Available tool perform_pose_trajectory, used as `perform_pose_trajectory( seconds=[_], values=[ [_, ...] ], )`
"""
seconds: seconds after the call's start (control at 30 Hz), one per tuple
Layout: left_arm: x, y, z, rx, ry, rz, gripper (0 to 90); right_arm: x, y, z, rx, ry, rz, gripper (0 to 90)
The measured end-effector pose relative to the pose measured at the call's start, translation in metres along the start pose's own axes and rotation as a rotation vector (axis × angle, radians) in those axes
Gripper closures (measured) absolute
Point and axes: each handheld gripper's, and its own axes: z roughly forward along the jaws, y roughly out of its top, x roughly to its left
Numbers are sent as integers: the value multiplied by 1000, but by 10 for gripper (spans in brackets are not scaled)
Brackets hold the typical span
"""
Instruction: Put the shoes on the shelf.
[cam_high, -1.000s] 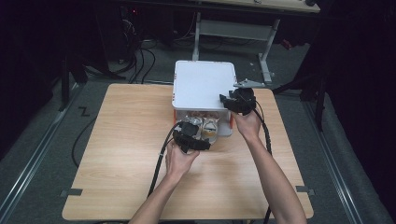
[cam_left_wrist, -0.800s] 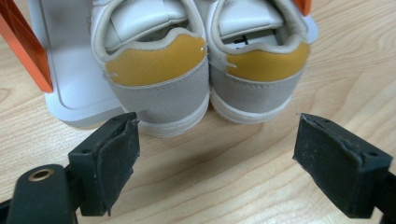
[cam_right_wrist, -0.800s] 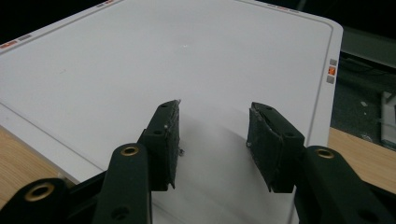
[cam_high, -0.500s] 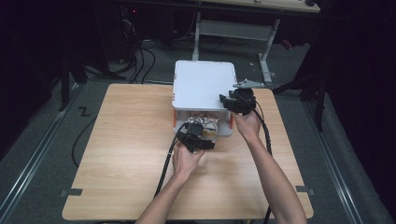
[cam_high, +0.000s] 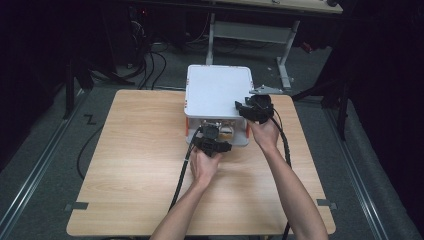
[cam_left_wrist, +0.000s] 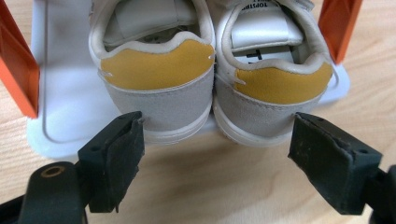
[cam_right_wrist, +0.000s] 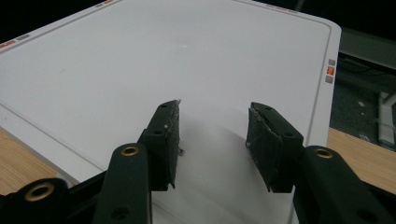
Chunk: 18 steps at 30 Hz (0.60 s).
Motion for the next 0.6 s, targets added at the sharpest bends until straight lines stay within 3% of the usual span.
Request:
perform_pose_trajectory(
  seconds=[0.17, 0.27, 0.5, 0.6],
  values=[
    [-1, 1, 8, -47, 19, -36, 188, 0, 0, 0, -3, 1, 0, 544],
    [-1, 2, 14, -63, 0, -75, 192, 0, -1, 0, -6, 1, 1, 544],
    [-2, 5, 22, -109, 18, -93, 212, 0, -2, 0, -11, 2, 7, 544],
    [-4, 7, 25, -122, 44, -119, 217, -1, -2, 0, -16, 6, 9, 544]
  ],
)
